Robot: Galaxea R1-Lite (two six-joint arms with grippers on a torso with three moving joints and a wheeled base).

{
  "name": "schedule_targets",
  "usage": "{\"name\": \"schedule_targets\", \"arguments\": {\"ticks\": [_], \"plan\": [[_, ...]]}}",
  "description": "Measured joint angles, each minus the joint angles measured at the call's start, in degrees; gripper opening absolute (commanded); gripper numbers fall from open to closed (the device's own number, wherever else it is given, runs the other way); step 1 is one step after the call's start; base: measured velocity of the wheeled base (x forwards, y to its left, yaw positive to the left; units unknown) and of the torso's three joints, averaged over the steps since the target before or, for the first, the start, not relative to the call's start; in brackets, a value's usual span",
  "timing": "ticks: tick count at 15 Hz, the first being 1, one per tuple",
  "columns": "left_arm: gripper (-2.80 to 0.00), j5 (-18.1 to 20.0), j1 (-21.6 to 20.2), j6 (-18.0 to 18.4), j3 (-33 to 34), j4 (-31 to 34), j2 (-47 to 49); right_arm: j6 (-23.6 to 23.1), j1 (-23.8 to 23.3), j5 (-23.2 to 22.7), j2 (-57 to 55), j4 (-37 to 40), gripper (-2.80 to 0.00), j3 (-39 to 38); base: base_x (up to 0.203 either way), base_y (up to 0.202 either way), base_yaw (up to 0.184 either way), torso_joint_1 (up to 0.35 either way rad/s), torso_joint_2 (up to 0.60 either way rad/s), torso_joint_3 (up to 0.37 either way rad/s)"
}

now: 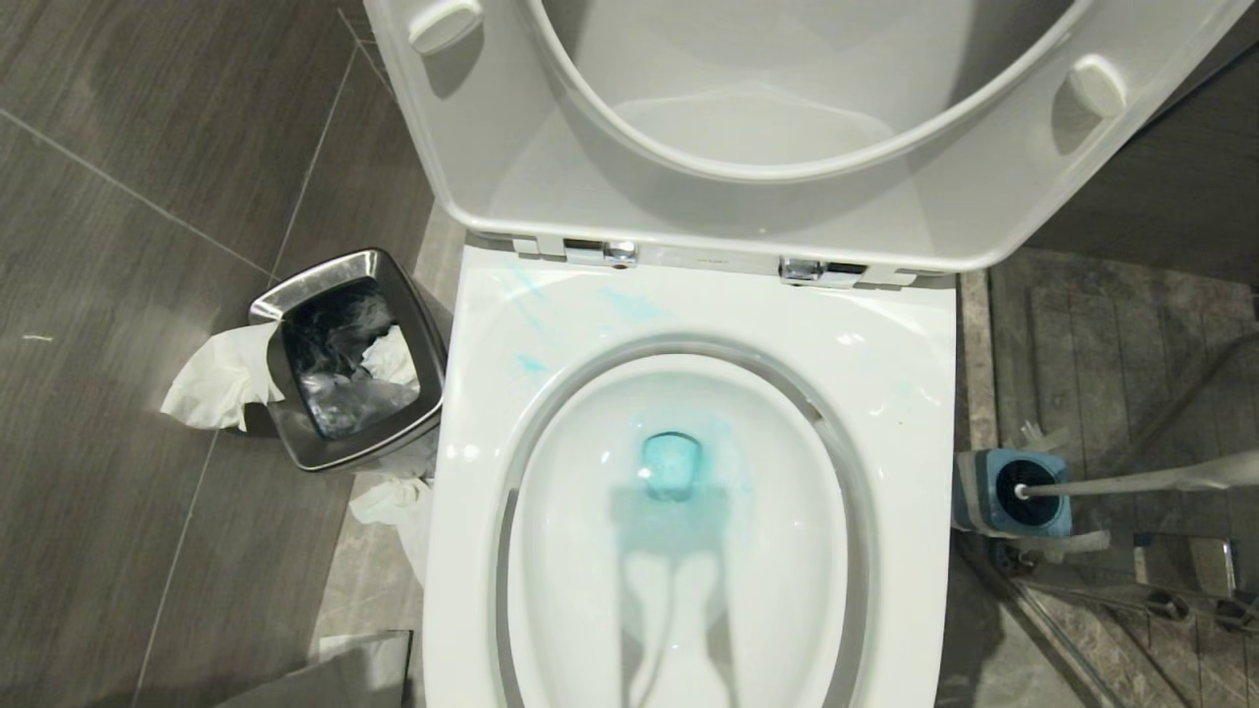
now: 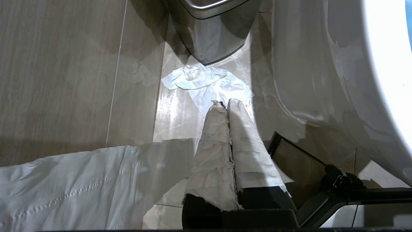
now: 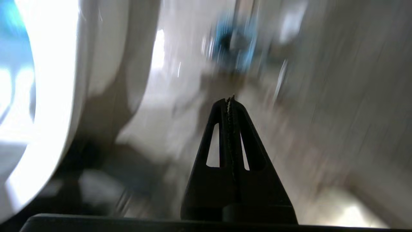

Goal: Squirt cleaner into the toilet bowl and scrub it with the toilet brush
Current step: Scrub the toilet bowl

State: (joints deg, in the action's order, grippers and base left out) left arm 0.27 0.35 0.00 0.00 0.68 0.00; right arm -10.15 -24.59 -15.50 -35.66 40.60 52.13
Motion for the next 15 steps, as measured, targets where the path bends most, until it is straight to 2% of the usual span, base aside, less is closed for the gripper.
{"name": "schedule_targets", "arguments": {"ticks": [1, 3, 5, 7, 10, 13, 15], "plan": [[-2.8, -0.02, 0.0, 0.0, 0.0, 0.02, 0.0, 0.46, -1.68, -0.79, 0.4, 3.73, -2.8, -1.71, 0.0, 0.0, 0.0, 0.0, 0.0, 0.0], [-2.8, 0.0, 0.0, 0.05, 0.0, 0.0, 0.0, 0.45, -4.16, -1.47, 0.42, 5.05, -2.8, -6.56, 0.0, 0.0, 0.0, 0.0, 0.0, 0.0], [-2.8, 0.0, 0.0, 0.0, 0.0, 0.02, 0.0, 0.4, -5.59, -1.28, 0.38, 3.53, -2.8, -12.62, 0.0, 0.0, 0.0, 0.0, 0.0, 0.0], [-2.8, -0.01, 0.0, 0.0, 0.0, 0.02, 0.0, 0.35, -6.33, -0.1, 0.13, -1.62, -2.8, -19.0, 0.0, 0.0, 0.0, 0.0, 0.0, 0.0], [-2.8, -0.02, -0.02, 0.0, 0.0, 0.02, 0.0, 0.06, -6.63, 1.88, -1.57, -16.54, -2.8, -29.98, 0.0, 0.0, 0.0, 0.0, 0.0, 0.0], [-2.8, -0.02, 0.0, 0.02, 0.0, 0.01, 0.0, -2.85, -6.65, 2.71, -4.66, -39.45, -2.8, -44.3, 0.0, 0.0, 0.0, 0.0, 0.0, 0.0], [-2.8, 0.0, 0.0, 0.0, 0.0, 0.02, 0.0, -4.75, -6.63, 2.2, -7.88, -54.58, -2.8, -50.03, 0.0, 0.0, 0.0, 0.0, 0.0, 0.0]]}}
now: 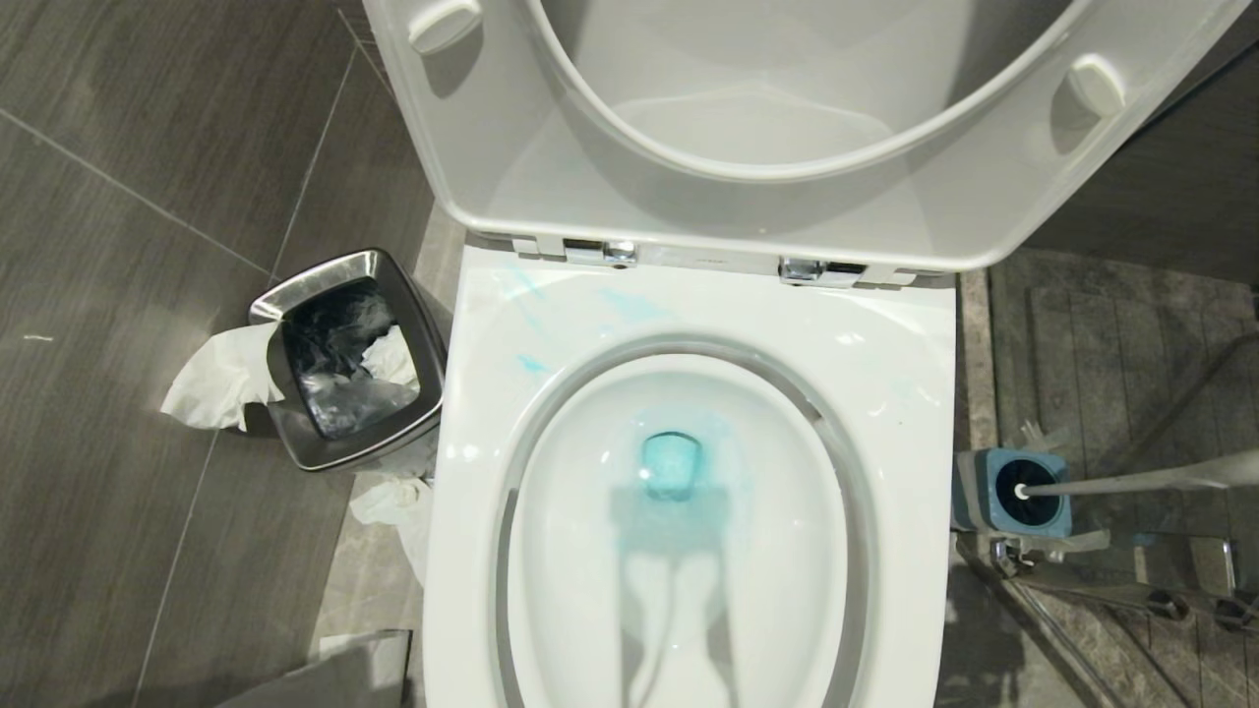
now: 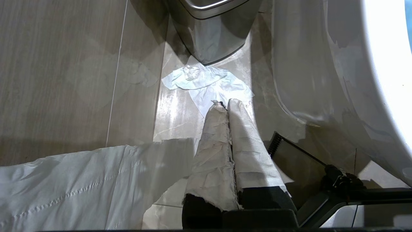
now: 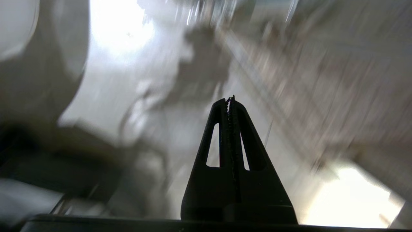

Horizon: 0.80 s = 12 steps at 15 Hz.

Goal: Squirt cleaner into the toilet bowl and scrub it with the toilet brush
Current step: Scrub the toilet bowl

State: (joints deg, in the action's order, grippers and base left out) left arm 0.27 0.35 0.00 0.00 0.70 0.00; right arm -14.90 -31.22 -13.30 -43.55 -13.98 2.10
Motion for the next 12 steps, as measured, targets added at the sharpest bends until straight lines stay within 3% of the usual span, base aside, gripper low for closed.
{"name": "schedule_targets", "arguments": {"ticks": [5, 10, 12], "plan": [[-2.8, -0.02, 0.0, 0.0, 0.0, 0.0, 0.0, 0.88, 0.43, -0.53, -12.8, -22.53, -2.8, -1.96, 0.0, 0.0, 0.0, 0.0, 0.0, 0.0], [-2.8, 0.0, 0.0, 0.0, 0.0, 0.0, 0.0, 1.1, 0.83, -2.25, -26.45, -32.0, -2.8, -2.0, 0.0, 0.0, 0.0, 0.0, 0.0, 0.0], [-2.8, 0.0, -0.02, 0.02, 0.0, 0.0, 0.0, 0.31, 0.93, -5.23, -30.62, -35.53, -2.8, -2.0, 0.0, 0.0, 0.0, 0.0, 0.0, 0.0]]}}
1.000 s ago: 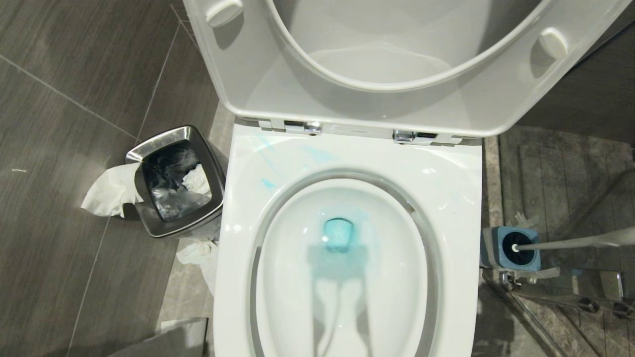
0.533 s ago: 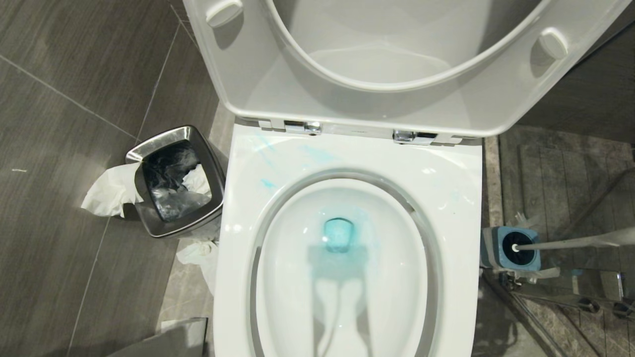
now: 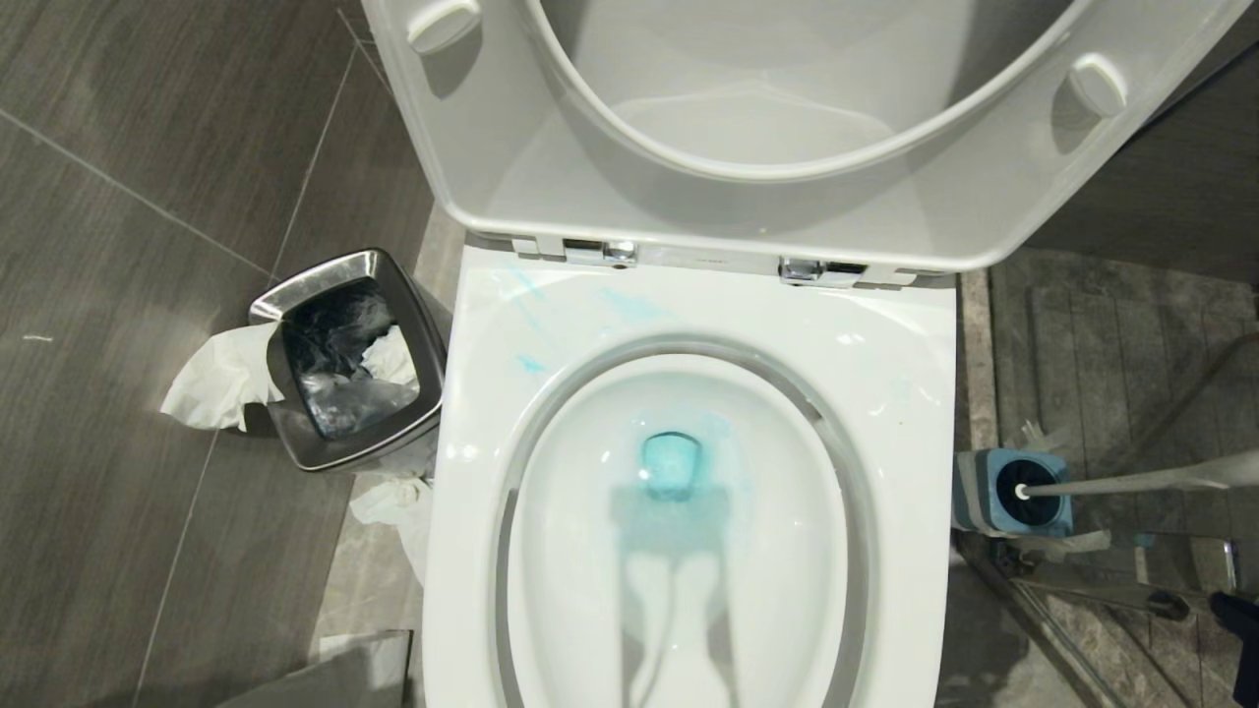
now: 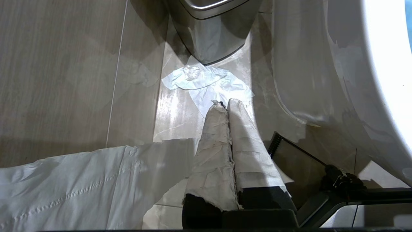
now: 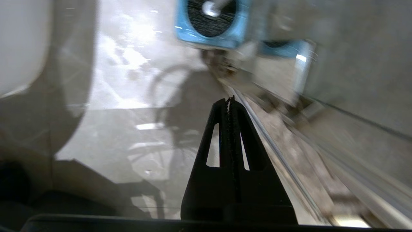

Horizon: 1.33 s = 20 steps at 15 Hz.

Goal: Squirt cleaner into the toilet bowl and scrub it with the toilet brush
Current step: Scrub the toilet bowl

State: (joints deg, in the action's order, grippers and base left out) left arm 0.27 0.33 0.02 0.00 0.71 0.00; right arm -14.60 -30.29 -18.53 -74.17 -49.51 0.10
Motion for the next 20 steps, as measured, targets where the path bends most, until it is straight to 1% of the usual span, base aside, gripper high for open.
{"name": "schedule_targets", "arguments": {"ticks": [2, 3, 7, 10, 16, 18, 20], "plan": [[-2.8, -0.05, 0.0, -0.02, 0.0, 0.0, 0.0, -0.95, 0.04, -0.65, -2.36, -0.7, -2.8, 0.0, 0.0, 0.0, 0.0, 0.0, 0.0, 0.0], [-2.8, 0.0, 0.0, -0.02, 0.0, 0.0, 0.0, -1.03, 0.04, -0.68, -3.03, -0.74, 0.0, 0.0, 0.0, 0.0, 0.0, 0.0, 0.0, 0.0], [-2.8, 0.0, 0.0, 0.0, 0.0, -0.02, 0.0, -1.56, 0.06, -0.67, -5.22, -3.21, 0.0, 0.09, 0.0, 0.0, 0.0, 0.0, 0.0, 0.0], [-2.8, 0.0, 0.02, -0.01, 0.0, 0.0, 0.0, -2.72, 0.06, -0.67, -6.38, -3.4, 0.0, 1.04, 0.0, 0.0, 0.0, 0.0, 0.0, 0.0], [-2.8, 0.0, 0.02, -0.02, 0.0, 0.0, 0.0, -3.66, 0.06, -0.71, -10.51, -3.43, 0.0, 7.26, 0.0, 0.0, 0.0, 0.0, 0.0, 0.0], [-2.8, -0.02, 0.02, -0.02, 0.0, 0.0, 0.0, -5.35, 0.06, -0.76, -12.08, -3.38, 0.0, 9.0, 0.0, 0.0, 0.0, 0.0, 0.0, 0.0], [-2.8, 0.0, 0.02, -0.02, 0.0, 0.0, 0.0, -5.65, 1.3, -0.76, -13.2, -3.35, 0.0, 10.09, 0.0, 0.0, 0.0, 0.0, 0.0, 0.0]]}}
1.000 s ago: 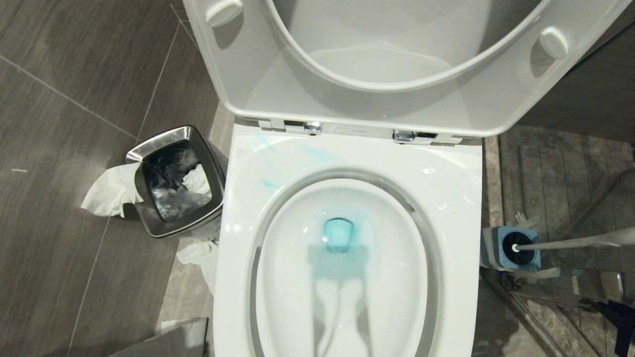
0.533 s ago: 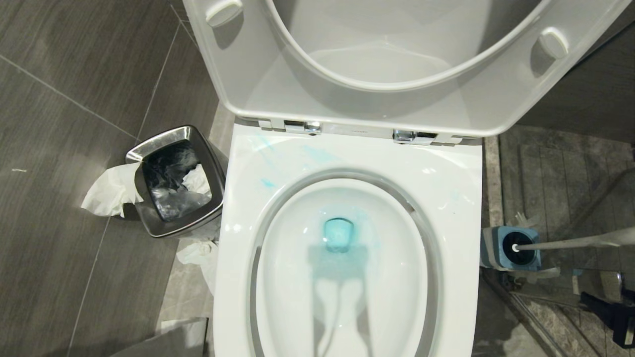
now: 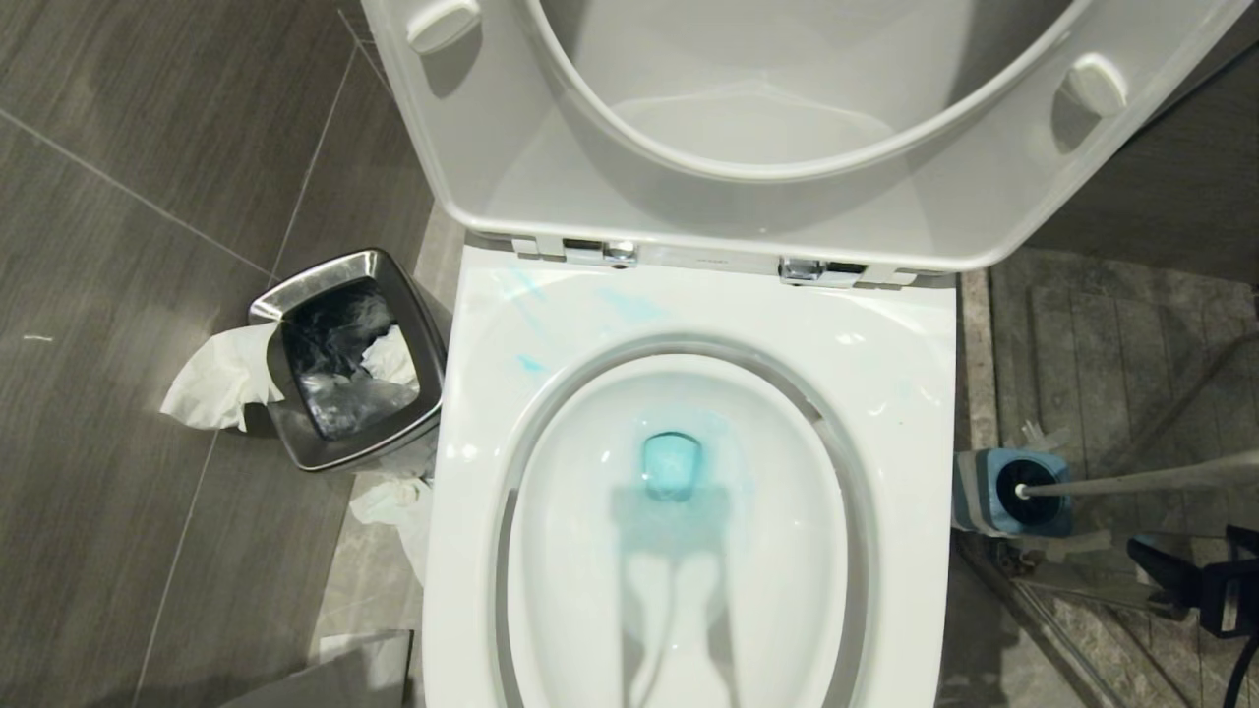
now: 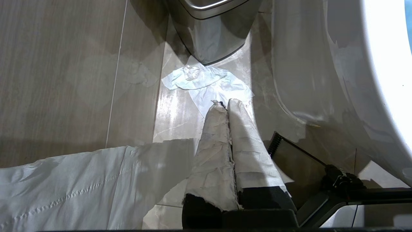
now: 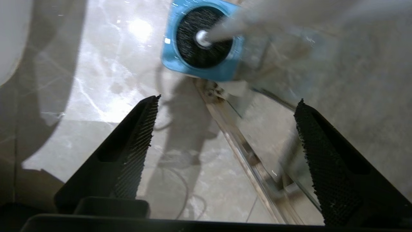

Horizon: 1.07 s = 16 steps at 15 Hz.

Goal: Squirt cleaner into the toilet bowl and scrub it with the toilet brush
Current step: Scrub the toilet bowl

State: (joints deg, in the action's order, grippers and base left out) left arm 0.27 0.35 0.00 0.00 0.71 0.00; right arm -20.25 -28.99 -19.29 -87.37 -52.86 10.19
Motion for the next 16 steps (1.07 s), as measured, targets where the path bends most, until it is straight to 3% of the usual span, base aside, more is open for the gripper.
{"name": "schedule_targets", "arguments": {"ticks": [5, 13, 16], "plan": [[-2.8, 0.0, 0.0, 0.0, 0.0, -0.02, 0.0, -0.17, 4.61, 0.07, -0.69, 0.07, 0.0, 2.17, 0.0, 0.0, 0.0, 0.0, 0.0, 0.0], [-2.8, -0.02, -0.02, 0.0, 0.0, -0.02, 0.0, 0.17, 4.77, 1.84, -3.06, -2.28, 0.0, 5.5, 0.0, 0.0, 0.0, 0.0, 0.0, 0.0], [-2.8, -0.02, -0.02, 0.0, 0.0, -0.02, 0.0, 2.89, 4.74, 2.1, -4.85, -4.11, 0.0, 7.11, 0.0, 0.0, 0.0, 0.0, 0.0, 0.0]]}}
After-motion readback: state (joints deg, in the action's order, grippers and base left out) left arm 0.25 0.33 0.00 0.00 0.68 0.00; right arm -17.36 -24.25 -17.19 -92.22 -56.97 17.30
